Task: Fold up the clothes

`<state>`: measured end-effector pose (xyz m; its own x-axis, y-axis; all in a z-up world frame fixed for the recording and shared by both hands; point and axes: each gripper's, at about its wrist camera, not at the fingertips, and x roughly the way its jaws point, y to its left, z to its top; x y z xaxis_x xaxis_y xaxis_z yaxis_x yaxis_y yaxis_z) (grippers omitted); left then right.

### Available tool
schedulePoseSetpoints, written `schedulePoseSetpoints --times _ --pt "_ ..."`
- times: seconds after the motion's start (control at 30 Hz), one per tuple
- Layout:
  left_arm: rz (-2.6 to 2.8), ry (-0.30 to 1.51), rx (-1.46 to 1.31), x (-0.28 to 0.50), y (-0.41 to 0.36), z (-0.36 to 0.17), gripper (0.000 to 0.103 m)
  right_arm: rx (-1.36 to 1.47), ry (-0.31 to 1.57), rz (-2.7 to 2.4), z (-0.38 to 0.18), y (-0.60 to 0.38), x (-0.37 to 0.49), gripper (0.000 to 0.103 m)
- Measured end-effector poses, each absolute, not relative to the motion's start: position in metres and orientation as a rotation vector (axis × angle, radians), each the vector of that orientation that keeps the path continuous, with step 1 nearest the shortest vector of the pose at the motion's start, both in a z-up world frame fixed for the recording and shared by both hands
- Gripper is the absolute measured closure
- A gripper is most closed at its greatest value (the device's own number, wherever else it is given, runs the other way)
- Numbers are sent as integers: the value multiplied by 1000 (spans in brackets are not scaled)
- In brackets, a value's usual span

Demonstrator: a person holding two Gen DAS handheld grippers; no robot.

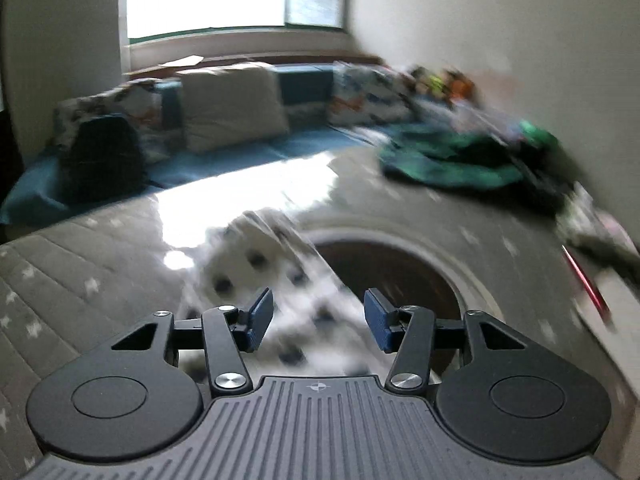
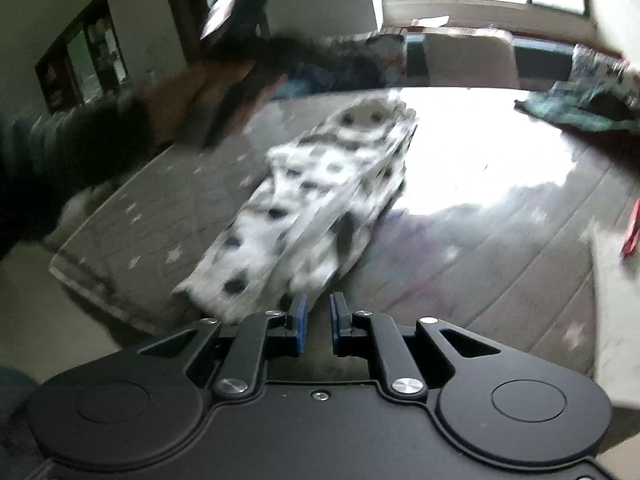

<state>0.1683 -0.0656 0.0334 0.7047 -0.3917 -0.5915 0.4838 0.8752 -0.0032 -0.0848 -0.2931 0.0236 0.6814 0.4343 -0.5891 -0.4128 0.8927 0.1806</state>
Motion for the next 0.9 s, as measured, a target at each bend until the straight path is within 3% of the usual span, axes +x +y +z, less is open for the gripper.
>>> schedulePoseSetpoints --times 0.53,0.8,0.9 --pt "-653 572 439 15 -77 -14 51 -56 637 603 33 -257 21 91" --pt "-705 628 470 3 -78 -39 53 -147 803 549 -22 -250 66 91" --pt "-727 641 451 7 -73 -35 53 -137 796 536 -16 -255 64 91"
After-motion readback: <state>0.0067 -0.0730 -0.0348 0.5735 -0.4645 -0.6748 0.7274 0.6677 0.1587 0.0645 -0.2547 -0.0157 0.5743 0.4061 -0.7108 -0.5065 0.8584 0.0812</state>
